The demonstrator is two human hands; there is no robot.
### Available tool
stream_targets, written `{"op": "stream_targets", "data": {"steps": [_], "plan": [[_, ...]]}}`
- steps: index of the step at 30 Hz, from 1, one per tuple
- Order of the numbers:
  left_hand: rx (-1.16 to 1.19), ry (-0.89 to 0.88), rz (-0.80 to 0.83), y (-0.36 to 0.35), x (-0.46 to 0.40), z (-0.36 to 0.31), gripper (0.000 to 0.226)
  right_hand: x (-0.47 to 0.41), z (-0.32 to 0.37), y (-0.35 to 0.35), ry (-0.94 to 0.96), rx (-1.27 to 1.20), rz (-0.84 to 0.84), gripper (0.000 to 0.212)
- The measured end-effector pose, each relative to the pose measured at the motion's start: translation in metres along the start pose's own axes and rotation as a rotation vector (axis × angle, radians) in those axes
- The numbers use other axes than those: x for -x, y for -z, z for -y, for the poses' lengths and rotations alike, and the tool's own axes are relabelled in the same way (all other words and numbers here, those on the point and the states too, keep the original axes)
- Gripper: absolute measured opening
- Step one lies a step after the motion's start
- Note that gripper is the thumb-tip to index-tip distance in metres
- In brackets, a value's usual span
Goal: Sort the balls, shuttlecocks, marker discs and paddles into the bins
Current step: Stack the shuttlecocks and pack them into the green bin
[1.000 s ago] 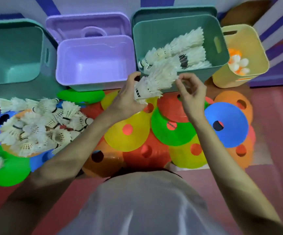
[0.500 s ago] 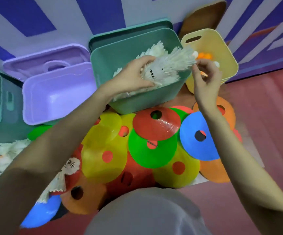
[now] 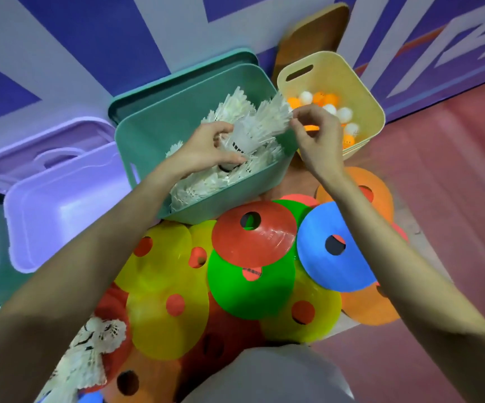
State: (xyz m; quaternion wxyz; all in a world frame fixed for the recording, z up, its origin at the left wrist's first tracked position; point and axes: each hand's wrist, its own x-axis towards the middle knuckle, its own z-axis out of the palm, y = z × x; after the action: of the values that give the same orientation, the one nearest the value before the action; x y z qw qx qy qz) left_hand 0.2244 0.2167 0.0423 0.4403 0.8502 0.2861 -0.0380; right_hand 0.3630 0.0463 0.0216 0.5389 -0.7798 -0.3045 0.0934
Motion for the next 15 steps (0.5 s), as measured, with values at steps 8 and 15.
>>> {"op": "stream_targets", "data": {"steps": [8,15], "plan": [[-0.163,0.065,0.072,-0.007,0.012,0.02,0.074,-0.021,-0.007,-0.006,0.185,0.493,0.3,0.017],[-0.101,0.05,0.158,-0.008,0.02,0.018,0.068,-0.015,0.003,-0.011,0.292,0.72,0.366,0.036]]}}
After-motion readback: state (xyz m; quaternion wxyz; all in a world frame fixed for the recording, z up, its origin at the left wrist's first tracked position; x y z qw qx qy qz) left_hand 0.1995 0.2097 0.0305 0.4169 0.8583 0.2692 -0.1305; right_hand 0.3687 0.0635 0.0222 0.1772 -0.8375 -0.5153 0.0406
